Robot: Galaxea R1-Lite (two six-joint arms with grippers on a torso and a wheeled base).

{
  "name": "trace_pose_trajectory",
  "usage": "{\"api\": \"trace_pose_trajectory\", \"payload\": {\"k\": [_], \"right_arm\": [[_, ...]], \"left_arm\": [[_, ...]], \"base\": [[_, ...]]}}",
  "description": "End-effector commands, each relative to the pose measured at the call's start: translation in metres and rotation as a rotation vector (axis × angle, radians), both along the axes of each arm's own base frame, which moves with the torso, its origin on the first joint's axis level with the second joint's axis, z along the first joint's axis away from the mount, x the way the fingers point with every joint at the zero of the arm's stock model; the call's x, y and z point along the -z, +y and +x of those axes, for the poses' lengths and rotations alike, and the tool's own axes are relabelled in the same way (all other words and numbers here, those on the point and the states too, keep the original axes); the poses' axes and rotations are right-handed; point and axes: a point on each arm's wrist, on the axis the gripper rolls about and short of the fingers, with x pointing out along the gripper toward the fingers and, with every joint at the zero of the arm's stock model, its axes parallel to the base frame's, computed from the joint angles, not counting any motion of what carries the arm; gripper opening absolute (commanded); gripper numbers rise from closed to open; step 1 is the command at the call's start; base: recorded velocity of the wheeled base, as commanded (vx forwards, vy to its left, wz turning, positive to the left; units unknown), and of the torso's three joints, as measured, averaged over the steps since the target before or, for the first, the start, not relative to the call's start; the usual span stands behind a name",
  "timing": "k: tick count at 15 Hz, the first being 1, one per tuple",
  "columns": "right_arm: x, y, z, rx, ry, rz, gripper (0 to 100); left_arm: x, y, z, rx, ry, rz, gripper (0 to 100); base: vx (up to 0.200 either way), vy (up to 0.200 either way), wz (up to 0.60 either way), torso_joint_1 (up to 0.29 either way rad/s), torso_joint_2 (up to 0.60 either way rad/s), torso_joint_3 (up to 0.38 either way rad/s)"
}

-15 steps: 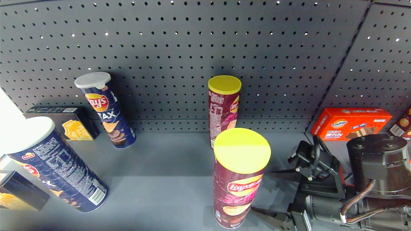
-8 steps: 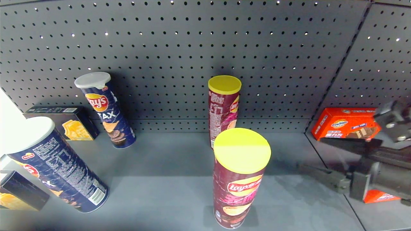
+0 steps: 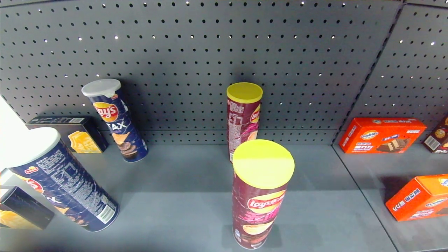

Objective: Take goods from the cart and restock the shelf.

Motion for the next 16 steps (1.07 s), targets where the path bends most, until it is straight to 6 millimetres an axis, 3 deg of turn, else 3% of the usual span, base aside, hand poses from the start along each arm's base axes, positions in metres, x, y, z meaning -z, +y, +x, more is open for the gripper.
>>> {"api": "trace_pose_trajectory", "payload": {"k": [1,2,4,5,16], "right_arm": [[0.071,0.003,-0.048,0.131,-0.033,0.042,100],[0.092,0.002,-0.044,0.153,0.013,0.057,100],[0.105,0.000,-0.040,0.206,0.031,0.072,100],[0.119,0.000,-0.041,0.213,0.170,0.086,100],[0.117,0.000,-0.040,0.174,0.153,0.100,100]], "left_arm": [[0.000,0.000,0.000,0.001,0.000,0.000,100],[0.000,0.000,0.000,0.001,0.000,0.002,100],[0.000,0.000,0.000,0.001,0.000,0.002,100],[0.000,0.000,0.000,0.001,0.000,0.002,100],[0.000,0.000,0.000,-0.001,0.000,-0.001,100]], "base": [[0.000,0.000,0.00,0.000,0.00,0.000],[0.000,0.000,0.00,0.000,0.00,0.000],[0.000,0.000,0.00,0.000,0.00,0.000],[0.000,0.000,0.00,0.000,0.00,0.000],[0.000,0.000,0.00,0.000,0.00,0.000]]}}
